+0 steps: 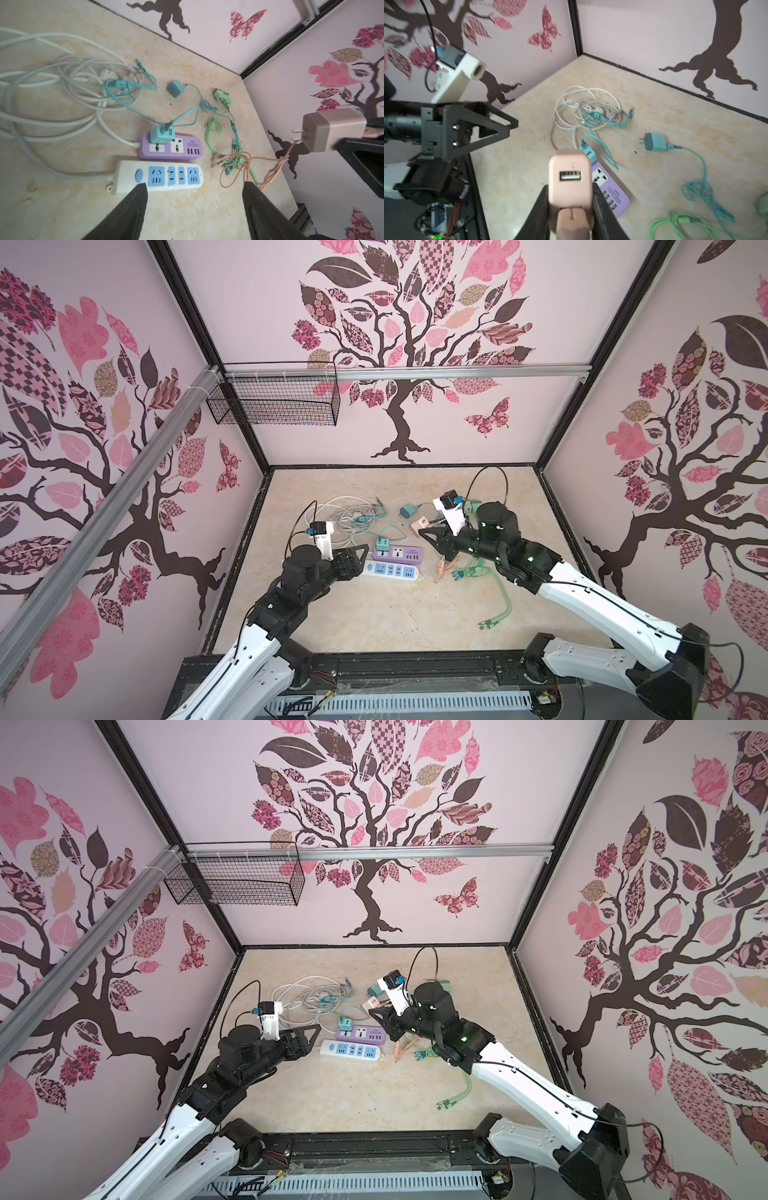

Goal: Insert the plug
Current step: 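Open the left gripper off the pink charger while the right holds it, then lower the pink charger onto the purple strip with the right gripper while the left withdraws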

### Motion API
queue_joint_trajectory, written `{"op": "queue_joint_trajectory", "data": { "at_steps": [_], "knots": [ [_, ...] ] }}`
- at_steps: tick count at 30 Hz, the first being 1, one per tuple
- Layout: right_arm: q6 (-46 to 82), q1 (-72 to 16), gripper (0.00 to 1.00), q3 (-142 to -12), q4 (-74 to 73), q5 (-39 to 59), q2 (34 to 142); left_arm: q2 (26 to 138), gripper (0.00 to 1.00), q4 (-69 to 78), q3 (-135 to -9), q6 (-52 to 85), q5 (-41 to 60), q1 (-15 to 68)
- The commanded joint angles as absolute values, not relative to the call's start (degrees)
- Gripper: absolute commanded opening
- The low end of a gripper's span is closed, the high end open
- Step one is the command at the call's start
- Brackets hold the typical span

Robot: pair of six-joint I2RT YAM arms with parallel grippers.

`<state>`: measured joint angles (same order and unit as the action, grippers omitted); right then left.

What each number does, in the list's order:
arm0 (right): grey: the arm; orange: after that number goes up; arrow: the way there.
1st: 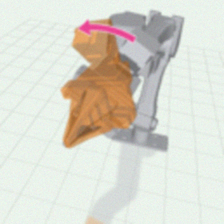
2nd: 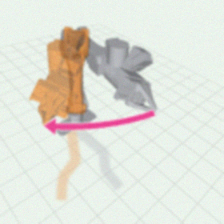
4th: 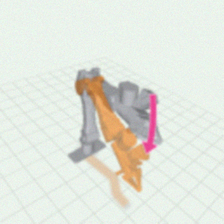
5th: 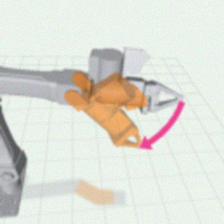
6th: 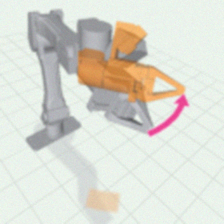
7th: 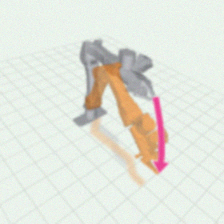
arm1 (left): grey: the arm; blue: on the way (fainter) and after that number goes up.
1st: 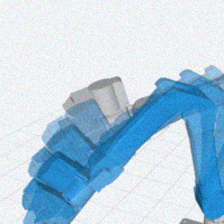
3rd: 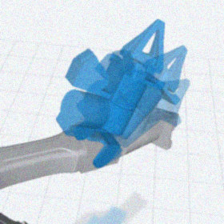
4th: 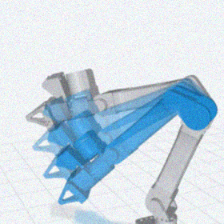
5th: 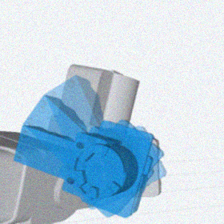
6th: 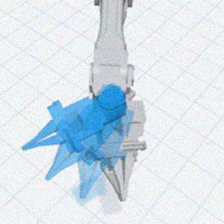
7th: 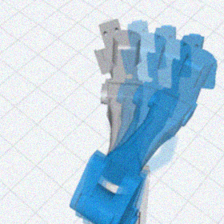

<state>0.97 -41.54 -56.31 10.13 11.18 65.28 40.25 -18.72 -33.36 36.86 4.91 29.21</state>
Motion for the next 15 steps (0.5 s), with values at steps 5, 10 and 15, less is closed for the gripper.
{"op": "queue_joint_trajectory", "data": {
  "at_steps": [5,10,15],
  "knots": [
    [-14.52,-41.63,0.15,-60.29,16.84,4.23,73.13,52.34,0.73,-16.02,-33.13,37.27,3.69,28.08],
    [-17.86,-41.60,0.15,-60.73,13.81,6.15,77.89,60.99,0.60,-11.82,-33.93,38.67,8.40,23.78],
    [-19.88,-41.65,0.13,-61.50,11.64,7.72,83.28,66.69,0.52,-6.12,-32.87,39.71,14.72,17.69]
  ]
}}
